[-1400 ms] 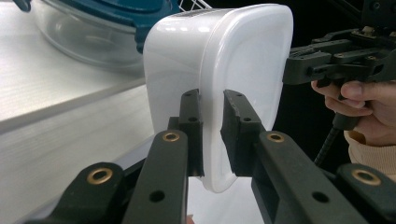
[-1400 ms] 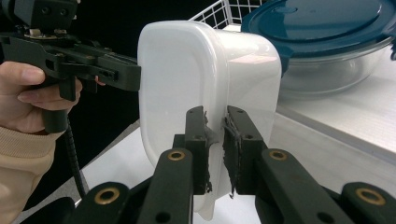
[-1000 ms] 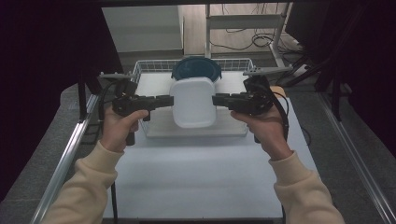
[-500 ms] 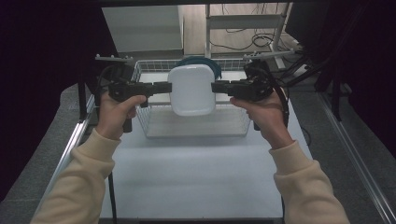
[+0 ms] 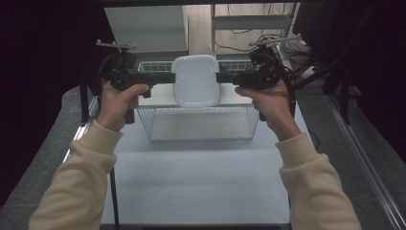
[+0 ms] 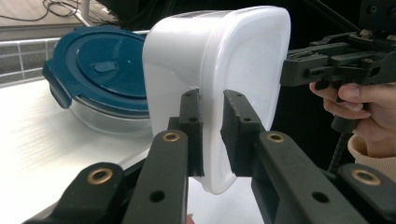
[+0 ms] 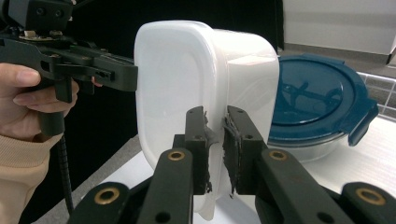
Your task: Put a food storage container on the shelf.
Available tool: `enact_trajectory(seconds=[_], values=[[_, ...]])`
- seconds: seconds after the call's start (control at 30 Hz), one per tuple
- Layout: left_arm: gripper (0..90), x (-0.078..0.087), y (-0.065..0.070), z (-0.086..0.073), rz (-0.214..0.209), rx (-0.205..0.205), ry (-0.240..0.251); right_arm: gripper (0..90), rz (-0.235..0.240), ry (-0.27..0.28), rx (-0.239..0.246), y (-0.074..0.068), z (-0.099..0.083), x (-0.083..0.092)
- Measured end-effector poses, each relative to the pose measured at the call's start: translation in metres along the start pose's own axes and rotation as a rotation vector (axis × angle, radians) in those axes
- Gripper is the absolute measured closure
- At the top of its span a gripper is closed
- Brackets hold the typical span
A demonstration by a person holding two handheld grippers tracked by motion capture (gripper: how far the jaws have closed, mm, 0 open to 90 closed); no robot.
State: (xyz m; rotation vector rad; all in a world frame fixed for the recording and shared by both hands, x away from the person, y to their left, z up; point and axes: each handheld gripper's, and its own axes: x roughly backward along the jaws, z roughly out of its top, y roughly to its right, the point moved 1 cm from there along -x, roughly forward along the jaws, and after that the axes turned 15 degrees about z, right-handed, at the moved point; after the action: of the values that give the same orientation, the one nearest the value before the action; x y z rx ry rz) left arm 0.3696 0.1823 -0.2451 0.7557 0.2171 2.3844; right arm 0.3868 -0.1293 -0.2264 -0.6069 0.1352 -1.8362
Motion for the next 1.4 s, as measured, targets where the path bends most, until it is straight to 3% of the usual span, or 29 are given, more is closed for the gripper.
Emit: enact_trajectory(seconds=[0.23,0.5,0.87,0.93,0.97,1.0,1.17,1.2,1.37,1.4], values=[[78.9,-0.002,-0.006,0.014,0.004,0.001,-0.008,79.8,0.005,0.013,-0.012,0.007,0.012,-0.003],[78.8,-0.011,-0.017,0.032,0.006,0.033,-0.017,79.8,-0.002,0.011,-0.036,0.019,0.030,-0.008],[78.9,-0.042,-0.037,0.053,0.004,0.092,-0.074,79.7,-0.026,-0.009,-0.136,0.053,0.048,-0.018],[79.2,-0.047,-0.042,0.057,-0.012,0.124,-0.069,79.4,-0.012,-0.001,-0.186,0.064,0.049,-0.020],[79.3,-0.047,-0.042,0.057,-0.012,0.124,-0.069,79.4,-0.012,-0.001,-0.186,0.064,0.049,-0.020],[79.2,-0.049,-0.043,0.059,-0.009,0.135,-0.065,79.2,0.004,0.012,-0.228,0.073,0.050,-0.022],[77.9,-0.059,-0.049,0.065,-0.013,0.173,-0.079,77.2,0.008,0.028,-0.288,0.084,0.052,-0.023],[76.7,-0.062,-0.050,0.066,-0.012,0.192,-0.084,76.1,0.020,0.039,-0.329,0.092,0.053,-0.025],[74.3,-0.075,-0.062,0.066,-0.017,0.264,-0.091,74.8,0.044,0.082,-0.400,0.106,0.053,-0.029],[73.6,-0.077,-0.064,0.065,-0.022,0.278,-0.091,74.7,0.053,0.105,-0.443,0.113,0.052,-0.031]])
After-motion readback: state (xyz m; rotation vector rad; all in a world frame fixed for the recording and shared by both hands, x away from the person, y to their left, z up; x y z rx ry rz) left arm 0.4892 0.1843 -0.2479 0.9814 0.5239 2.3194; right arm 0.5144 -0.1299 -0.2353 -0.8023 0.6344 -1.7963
